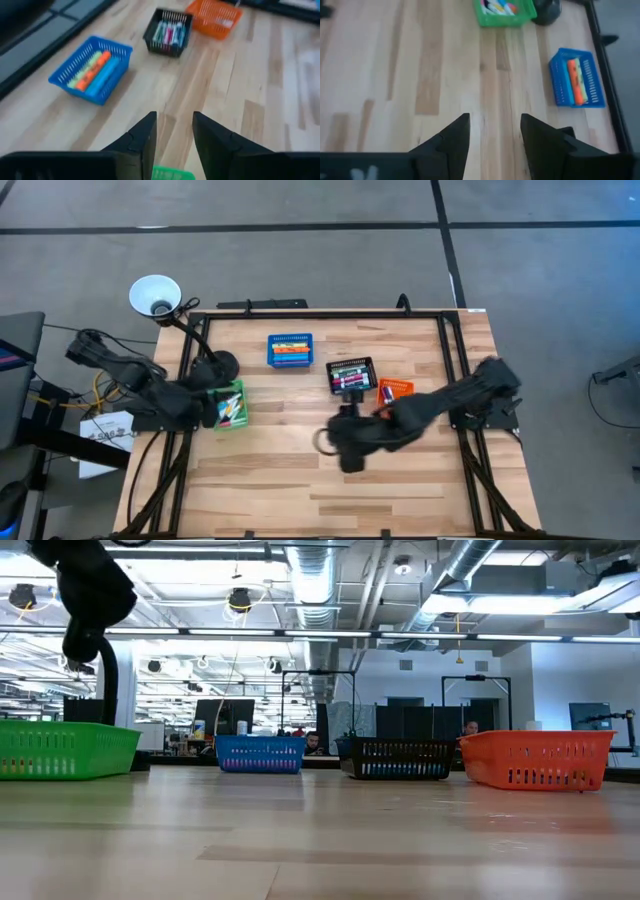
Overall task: Pick & Place Markers
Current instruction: Return to home position
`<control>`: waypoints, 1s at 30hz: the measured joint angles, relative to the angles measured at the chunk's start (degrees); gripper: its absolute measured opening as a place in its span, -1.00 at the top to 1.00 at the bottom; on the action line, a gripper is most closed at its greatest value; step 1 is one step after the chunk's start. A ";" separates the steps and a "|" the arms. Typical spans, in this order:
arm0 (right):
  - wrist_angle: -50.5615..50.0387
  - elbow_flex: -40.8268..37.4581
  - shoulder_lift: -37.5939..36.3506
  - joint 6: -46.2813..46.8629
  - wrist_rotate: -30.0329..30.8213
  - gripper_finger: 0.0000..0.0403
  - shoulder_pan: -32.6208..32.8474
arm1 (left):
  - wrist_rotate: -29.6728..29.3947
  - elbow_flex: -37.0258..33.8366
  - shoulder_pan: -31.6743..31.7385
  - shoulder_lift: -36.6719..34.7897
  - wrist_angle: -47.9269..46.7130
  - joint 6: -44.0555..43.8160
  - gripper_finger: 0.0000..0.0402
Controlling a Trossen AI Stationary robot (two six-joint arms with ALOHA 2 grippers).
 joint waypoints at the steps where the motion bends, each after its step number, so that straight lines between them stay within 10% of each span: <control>1: 0.81 -2.36 -2.41 -0.65 0.11 0.17 0.48 | -0.10 -0.25 0.00 -1.44 0.08 0.76 0.40; 7: 15.56 -29.00 -19.01 -1.37 0.14 0.22 2.49 | 3.46 -5.79 -0.02 -10.66 4.40 8.15 0.42; 14: 47.55 -61.35 -41.07 -1.31 -2.63 0.27 4.27 | 10.88 -20.28 0.08 -18.62 33.57 25.60 0.42; 24: 63.13 -80.42 -70.97 -7.21 -3.77 0.31 4.22 | 11.34 -21.72 7.28 -24.66 39.16 39.26 0.42; 30: 64.04 -86.25 -81.11 -9.57 -3.81 0.30 3.52 | 22.90 -28.33 12.73 -25.74 46.98 38.05 0.42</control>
